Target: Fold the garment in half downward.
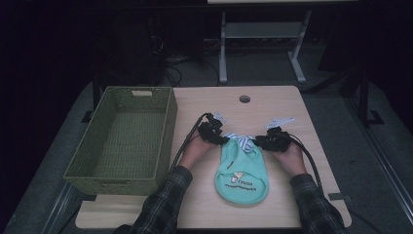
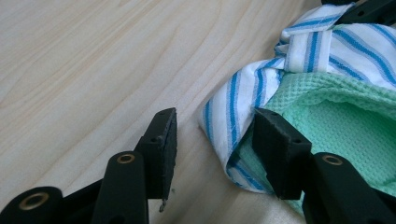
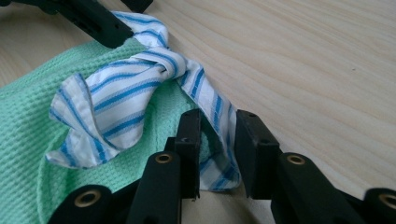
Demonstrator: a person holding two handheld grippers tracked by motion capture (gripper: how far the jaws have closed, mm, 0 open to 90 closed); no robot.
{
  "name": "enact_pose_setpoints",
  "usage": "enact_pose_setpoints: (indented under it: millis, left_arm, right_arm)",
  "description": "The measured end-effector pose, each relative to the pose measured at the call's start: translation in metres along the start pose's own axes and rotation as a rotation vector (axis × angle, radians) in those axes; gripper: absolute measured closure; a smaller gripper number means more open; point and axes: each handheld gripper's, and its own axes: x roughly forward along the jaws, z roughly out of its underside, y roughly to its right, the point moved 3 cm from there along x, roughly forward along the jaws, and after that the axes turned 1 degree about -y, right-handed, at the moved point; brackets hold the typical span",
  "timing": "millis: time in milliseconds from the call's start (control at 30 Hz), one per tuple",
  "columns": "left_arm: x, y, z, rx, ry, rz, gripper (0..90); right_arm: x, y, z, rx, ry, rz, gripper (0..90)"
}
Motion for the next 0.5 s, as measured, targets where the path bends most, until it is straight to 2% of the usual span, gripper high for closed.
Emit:
enact_pose_setpoints:
  millis: [100,167,300,367,500]
  left_arm:
    - [0.0004,0.0015,-0.0011,0.012,0.004,0.018,60.8]
    - [0.0006,0.0036,-0.0016,0.012,0.005,0.033,69.7]
    - [-0.0001,0.004,-0.0014,0.007,-0.003,0.062,81.9]
    - [-0.0009,0.0033,-0.0014,0.001,-0.011,0.07,84.2]
    - [-0.0044,0.0055,-0.0015,0.012,-0.014,0.03,85.7]
  right_arm:
    - [-0.0001,-0.0002,-0.0002,0.007,-0.006,-0.01,77.2]
    - [0.0002,0.0006,-0.0002,0.022,-0.007,-0.024,80.7]
    - [0.0002,0.0022,-0.0015,0.057,-0.022,-0.047,84.9]
    - [0.0004,0.0026,-0.0027,0.058,-0.028,-0.05,85.7]
    - [-0.0007,0.0034,-0.0037,0.059,-0.031,-0.051,87.9]
